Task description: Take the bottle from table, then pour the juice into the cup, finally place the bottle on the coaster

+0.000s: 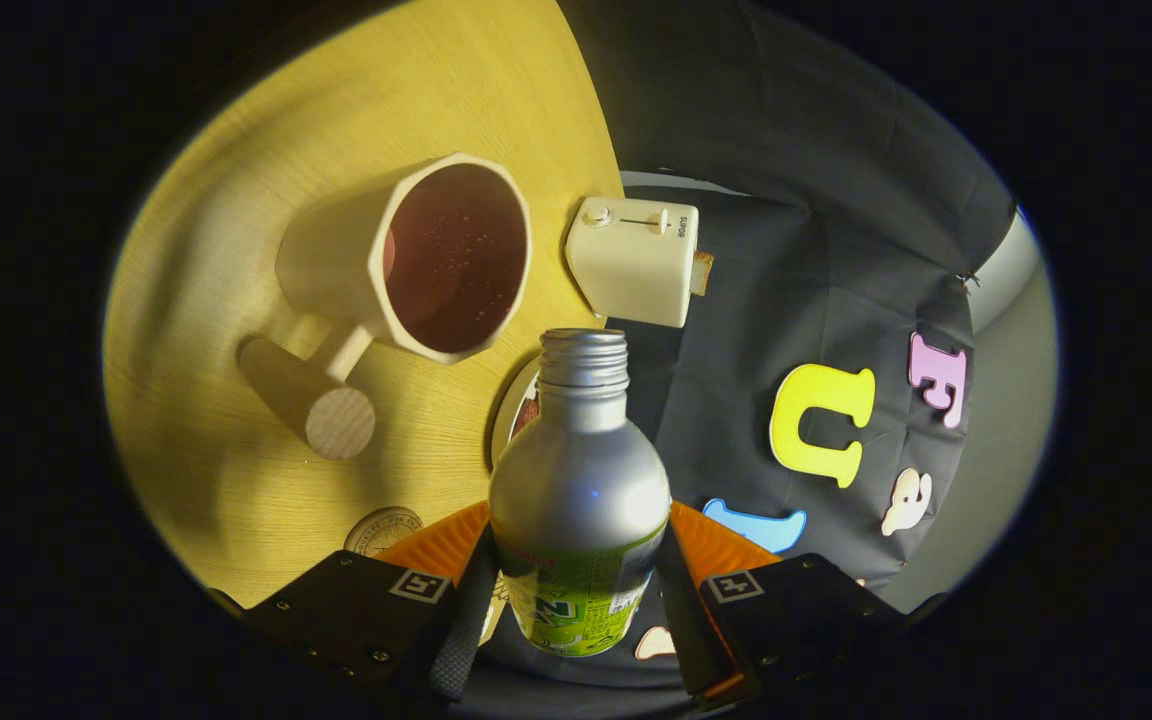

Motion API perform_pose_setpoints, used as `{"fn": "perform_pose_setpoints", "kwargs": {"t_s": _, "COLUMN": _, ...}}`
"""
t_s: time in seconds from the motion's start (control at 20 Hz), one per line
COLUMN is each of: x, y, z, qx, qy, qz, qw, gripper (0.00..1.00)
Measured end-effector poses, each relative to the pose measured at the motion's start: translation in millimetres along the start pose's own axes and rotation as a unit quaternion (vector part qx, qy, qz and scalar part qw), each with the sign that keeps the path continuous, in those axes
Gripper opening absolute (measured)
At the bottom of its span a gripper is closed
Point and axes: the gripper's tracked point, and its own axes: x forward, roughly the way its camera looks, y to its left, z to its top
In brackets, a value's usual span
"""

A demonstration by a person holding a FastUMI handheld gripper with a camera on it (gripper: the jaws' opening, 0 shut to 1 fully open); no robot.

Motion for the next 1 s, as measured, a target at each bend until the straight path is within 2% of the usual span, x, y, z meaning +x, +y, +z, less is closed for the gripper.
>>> {"fn": "perform_pose_setpoints", "kwargs": {"t_s": 1.0, "x": 3, "y": -13, "z": -5, "qx": -0.042, "qy": -0.006, "qz": -0.012, "qw": 0.999, "gripper": 0.78}}
